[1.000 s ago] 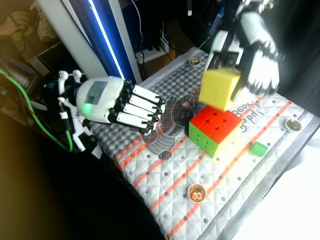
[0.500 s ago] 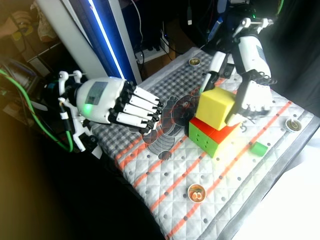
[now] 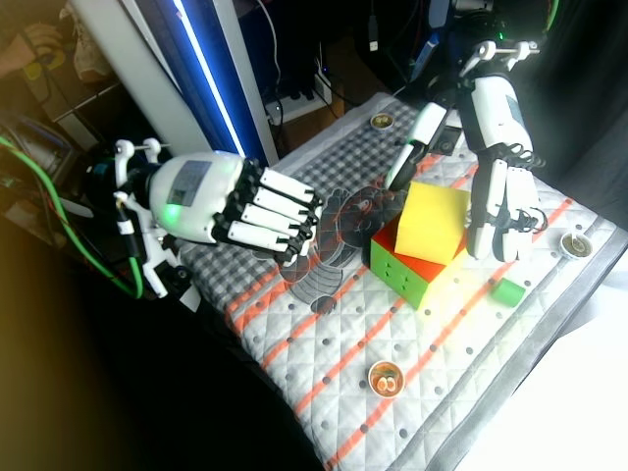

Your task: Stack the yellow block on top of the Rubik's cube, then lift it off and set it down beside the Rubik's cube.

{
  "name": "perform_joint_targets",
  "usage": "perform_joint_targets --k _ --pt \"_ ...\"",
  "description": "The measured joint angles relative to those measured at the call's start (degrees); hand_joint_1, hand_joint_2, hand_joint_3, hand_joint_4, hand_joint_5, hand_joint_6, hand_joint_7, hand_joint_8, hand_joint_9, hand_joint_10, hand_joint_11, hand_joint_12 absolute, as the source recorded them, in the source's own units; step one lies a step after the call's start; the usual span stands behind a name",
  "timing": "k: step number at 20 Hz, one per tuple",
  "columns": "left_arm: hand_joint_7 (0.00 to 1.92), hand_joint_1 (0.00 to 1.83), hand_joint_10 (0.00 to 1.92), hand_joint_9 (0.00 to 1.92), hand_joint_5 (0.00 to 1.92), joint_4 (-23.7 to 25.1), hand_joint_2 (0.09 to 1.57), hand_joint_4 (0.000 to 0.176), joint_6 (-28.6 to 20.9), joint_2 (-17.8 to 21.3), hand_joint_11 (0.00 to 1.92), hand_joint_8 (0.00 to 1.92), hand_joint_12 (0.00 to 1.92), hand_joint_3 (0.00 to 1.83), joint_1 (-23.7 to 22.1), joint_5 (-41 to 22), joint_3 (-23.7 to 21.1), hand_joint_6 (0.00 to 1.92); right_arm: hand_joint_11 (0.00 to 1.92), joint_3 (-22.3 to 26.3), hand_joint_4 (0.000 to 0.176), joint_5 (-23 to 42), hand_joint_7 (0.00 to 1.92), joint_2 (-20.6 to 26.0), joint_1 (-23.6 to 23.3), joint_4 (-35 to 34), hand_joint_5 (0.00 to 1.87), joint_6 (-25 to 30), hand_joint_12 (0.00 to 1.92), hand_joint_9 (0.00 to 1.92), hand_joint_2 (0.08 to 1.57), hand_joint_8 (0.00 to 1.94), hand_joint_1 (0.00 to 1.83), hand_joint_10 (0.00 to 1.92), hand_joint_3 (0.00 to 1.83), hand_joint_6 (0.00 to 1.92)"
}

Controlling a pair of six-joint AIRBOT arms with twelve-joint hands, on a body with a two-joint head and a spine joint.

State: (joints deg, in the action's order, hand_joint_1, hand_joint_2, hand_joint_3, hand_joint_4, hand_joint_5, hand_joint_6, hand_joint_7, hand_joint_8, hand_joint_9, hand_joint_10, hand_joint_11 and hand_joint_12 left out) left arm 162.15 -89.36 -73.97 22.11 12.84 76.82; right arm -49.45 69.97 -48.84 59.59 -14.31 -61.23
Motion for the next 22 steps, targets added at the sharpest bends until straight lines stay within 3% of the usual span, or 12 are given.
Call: perform_joint_targets --k 3,6,9,10,11,12,14,17,18,19,21,22 --pt "0.02 0.88 0.04 0.02 0.06 -0.66 0.91 0.176 0.02 2.16 0.00 0.00 0.75 0.01 0.37 1.36 -2.47 0.01 0.06 0.00 0.000 -0.04 0.48 0.00 0.00 -0.11 0.48 -0.02 1.82 0.31 1.14 1.09 0.95 1.32 0.00 1.04" --pt "0.00 0.81 0.00 0.00 0.04 -1.07 0.94 0.164 -0.04 5.88 0.00 0.00 1.10 0.01 0.94 6.84 -6.19 0.00 0.00 -0.20 0.000 -0.04 0.27 -0.02 -0.07 0.00 0.27 0.00 1.63 0.15 1.12 0.98 0.84 1.18 0.00 0.92" --pt "0.00 0.55 0.04 0.07 0.00 -1.11 0.87 0.175 0.11 9.42 0.00 0.00 1.32 0.00 2.49 12.00 -10.03 0.00 0.00 -0.92 0.000 -0.22 0.14 -0.02 -1.70 -0.02 0.14 -0.02 1.30 0.00 1.06 0.50 0.90 0.82 0.00 0.57" --pt "0.02 0.46 0.07 0.08 0.00 -1.01 0.85 0.176 0.04 10.60 0.00 0.00 1.20 0.00 3.26 14.38 -11.72 0.00 0.00 -1.38 0.000 -0.31 0.15 -0.09 -2.71 0.09 0.13 -0.02 1.24 0.00 1.03 0.35 0.90 0.71 0.00 0.49" --pt "0.01 0.33 0.11 0.07 0.00 -0.76 0.91 0.176 0.04 11.85 0.00 0.01 0.64 0.00 4.42 17.49 -13.70 0.00 0.00 -2.01 0.000 -0.72 0.14 -0.24 -4.31 0.31 0.11 0.00 1.15 0.00 0.95 0.15 0.86 0.52 0.00 0.30" --pt "0.01 0.33 0.11 0.07 0.00 -0.76 0.91 0.176 -0.02 12.63 0.00 0.01 0.64 0.00 5.35 19.39 -14.95 0.00 0.00 -2.60 0.000 -1.77 0.14 -0.31 -5.66 0.61 0.11 -0.02 1.15 0.00 0.95 0.15 0.86 0.52 0.00 0.30" --pt "0.04 0.28 0.18 0.09 0.00 -0.68 0.95 0.176 -0.02 14.97 0.00 0.01 1.45 0.00 8.26 23.87 -17.90 0.00 0.00 -4.52 0.000 -4.48 0.13 -1.20 -9.60 1.11 0.13 -0.02 0.91 0.00 0.91 0.05 0.77 0.35 0.00 0.17" --pt "0.02 0.26 0.18 0.07 0.00 -1.55 1.01 0.170 -0.02 18.27 0.00 0.01 1.31 0.01 11.61 29.62 -21.29 0.00 0.00 -6.97 0.000 -9.38 0.16 -3.15 -14.51 3.65 0.17 -0.02 0.86 0.01 0.88 0.04 0.74 0.36 0.00 0.16" --pt "0.07 0.17 0.19 0.11 0.00 -2.27 1.11 0.143 -0.11 19.52 0.00 0.02 1.32 0.03 13.05 32.54 -22.71 0.00 0.00 -7.87 0.000 -11.76 0.22 -4.26 -16.44 4.96 0.20 -0.02 1.15 0.00 0.87 0.04 0.69 0.50 0.00 0.16" --pt "0.11 0.14 0.20 0.14 0.00 -2.62 1.13 0.136 -0.24 20.37 0.00 0.03 1.45 0.02 14.29 34.88 -23.71 0.00 0.00 -8.50 0.000 -13.38 0.22 -4.92 -17.68 5.64 0.22 -0.02 1.26 0.00 0.88 0.04 0.64 0.53 0.00 0.15" --pt "0.15 0.15 0.34 0.13 0.00 -3.89 1.12 0.130 -0.28 21.86 0.00 0.01 1.58 0.00 16.79 38.62 -25.70 0.00 0.00 -9.92 0.000 -16.09 0.27 -6.29 -19.91 6.23 0.24 0.00 1.18 0.05 0.91 0.04 0.59 0.55 0.00 0.12" --pt "0.17 0.14 0.50 0.08 0.00 -4.39 1.13 0.100 -0.24 22.18 0.00 0.01 1.62 0.00 17.57 39.58 -26.10 0.00 0.00 -10.51 0.000 -16.83 0.33 -6.86 -20.72 6.08 0.26 -0.02 1.14 0.10 0.91 0.05 0.56 0.54 0.00 0.10"
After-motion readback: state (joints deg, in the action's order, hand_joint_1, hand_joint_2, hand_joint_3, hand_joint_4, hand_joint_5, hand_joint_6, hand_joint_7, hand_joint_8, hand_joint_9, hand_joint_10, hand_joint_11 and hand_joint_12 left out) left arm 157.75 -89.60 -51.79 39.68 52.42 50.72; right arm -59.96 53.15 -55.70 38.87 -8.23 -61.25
